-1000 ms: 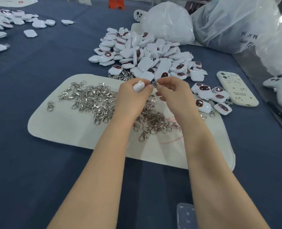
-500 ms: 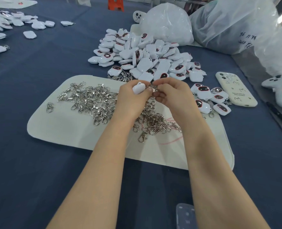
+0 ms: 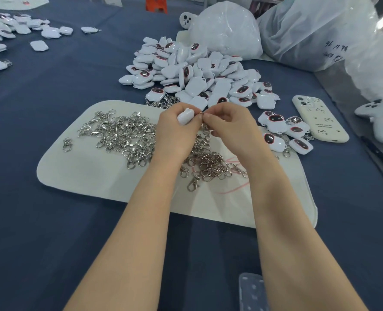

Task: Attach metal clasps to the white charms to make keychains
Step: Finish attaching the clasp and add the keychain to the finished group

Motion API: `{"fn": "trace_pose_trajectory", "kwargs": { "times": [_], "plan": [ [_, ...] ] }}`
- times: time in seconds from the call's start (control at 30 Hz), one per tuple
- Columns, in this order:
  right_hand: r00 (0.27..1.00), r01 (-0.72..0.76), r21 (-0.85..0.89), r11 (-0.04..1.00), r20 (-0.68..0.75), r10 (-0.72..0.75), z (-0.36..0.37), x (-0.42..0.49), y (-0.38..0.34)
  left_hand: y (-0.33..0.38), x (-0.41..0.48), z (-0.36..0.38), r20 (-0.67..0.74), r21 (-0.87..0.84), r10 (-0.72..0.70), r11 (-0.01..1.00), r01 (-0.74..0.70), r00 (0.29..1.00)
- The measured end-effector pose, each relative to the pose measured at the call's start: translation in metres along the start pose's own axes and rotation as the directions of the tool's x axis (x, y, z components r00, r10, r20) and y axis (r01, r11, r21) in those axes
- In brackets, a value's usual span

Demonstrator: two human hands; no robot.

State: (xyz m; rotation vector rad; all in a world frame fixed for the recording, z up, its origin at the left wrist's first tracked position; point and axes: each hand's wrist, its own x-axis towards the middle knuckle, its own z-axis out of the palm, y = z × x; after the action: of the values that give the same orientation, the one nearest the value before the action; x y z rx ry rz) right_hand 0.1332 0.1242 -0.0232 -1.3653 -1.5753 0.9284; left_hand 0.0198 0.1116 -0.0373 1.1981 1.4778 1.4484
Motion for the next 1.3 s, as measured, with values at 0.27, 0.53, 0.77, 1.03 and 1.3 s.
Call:
{"fn": "trace_pose_trajectory", "kwargs": {
  "times": [0.27,0.53,0.77,1.03,1.3],
  "plan": [
    [0.999,0.023,-0.104,0.994,-0.047,-0.028,0.0026,0.0048,0.003,0.0009,0.0004,-0.0016,0.007,0.022,-0.002,1.0,0.002,1.0],
    [0.998,-0.038,0.039,0.999,-0.052,0.04,0.0004,0.0052,0.0037,0.0013,-0.0009,0.0003,0.056,0.029,-0.001,1.0,-0.001,0.998],
    [0.998,-0.043,0.02,0.999,-0.052,0.044,0.0034,0.004,0.0049,-0.0002,-0.001,0.0002,0.051,0.064,0.016,0.998,-0.019,0.999],
    [0.993,0.077,-0.096,0.992,-0.087,-0.086,0.004,0.0056,0.0063,-0.0021,-0.0015,0.0016,0.032,0.158,0.066,0.985,-0.07,0.997],
    [0.987,0.115,-0.161,0.98,-0.094,-0.131,0.0067,0.0067,0.0103,-0.0032,-0.0009,0.0035,0.027,0.269,0.117,0.956,-0.12,0.993]
  ]
}}
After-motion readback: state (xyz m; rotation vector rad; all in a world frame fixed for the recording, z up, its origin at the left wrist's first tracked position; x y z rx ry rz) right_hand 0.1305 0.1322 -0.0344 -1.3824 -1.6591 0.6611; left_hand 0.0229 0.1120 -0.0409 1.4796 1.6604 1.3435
